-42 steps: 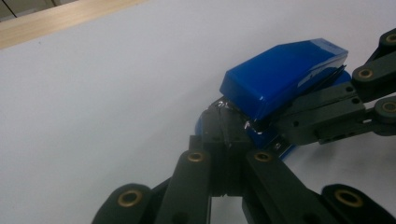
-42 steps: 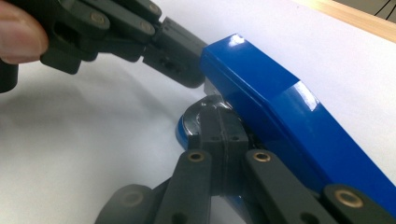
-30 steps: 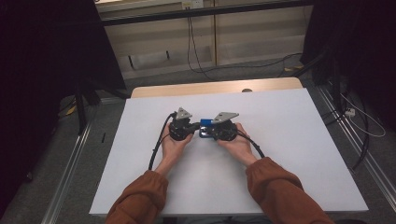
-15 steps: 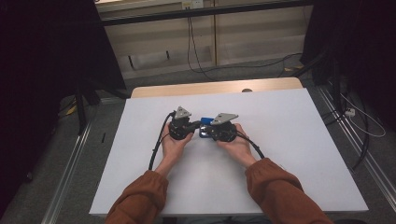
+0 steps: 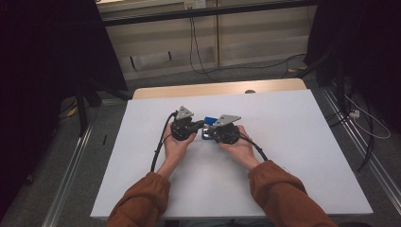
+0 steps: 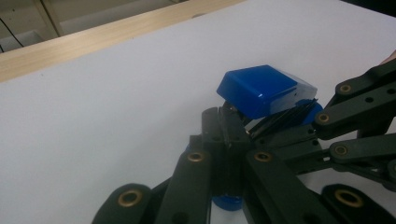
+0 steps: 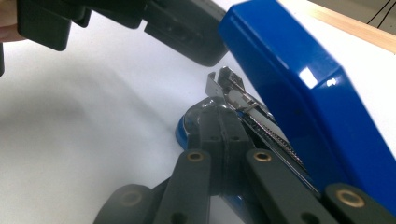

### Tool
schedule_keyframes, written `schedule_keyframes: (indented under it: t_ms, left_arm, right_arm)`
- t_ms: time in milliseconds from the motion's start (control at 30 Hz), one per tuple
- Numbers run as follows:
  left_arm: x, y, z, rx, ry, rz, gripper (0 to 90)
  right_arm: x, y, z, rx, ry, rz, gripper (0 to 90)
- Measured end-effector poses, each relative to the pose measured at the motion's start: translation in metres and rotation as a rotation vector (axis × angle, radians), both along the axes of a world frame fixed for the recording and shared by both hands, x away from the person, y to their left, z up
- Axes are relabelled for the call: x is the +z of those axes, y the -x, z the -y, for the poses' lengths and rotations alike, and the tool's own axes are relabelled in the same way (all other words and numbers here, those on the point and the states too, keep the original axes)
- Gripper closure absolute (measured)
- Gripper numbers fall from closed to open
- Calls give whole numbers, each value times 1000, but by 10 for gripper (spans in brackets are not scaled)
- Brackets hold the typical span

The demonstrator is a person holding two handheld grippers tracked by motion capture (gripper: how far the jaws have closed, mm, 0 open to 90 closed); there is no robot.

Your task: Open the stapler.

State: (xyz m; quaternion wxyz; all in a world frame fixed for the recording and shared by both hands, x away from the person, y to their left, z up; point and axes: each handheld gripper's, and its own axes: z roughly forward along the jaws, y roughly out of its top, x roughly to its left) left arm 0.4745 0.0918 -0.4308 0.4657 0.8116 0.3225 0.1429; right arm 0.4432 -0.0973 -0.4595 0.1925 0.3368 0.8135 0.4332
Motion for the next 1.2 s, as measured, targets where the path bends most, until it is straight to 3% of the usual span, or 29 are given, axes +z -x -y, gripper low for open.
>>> schedule_keyframes:
  t_ms: [733, 1200]
  left_arm:
    - [6, 1, 3, 0, 22, 15, 900]
    - [6, 1, 4, 5, 27, 16, 900]
  right_arm:
    - [2, 2, 1, -9, -3, -7, 900]
    - [10, 3, -1, -65, -45, 55, 900]
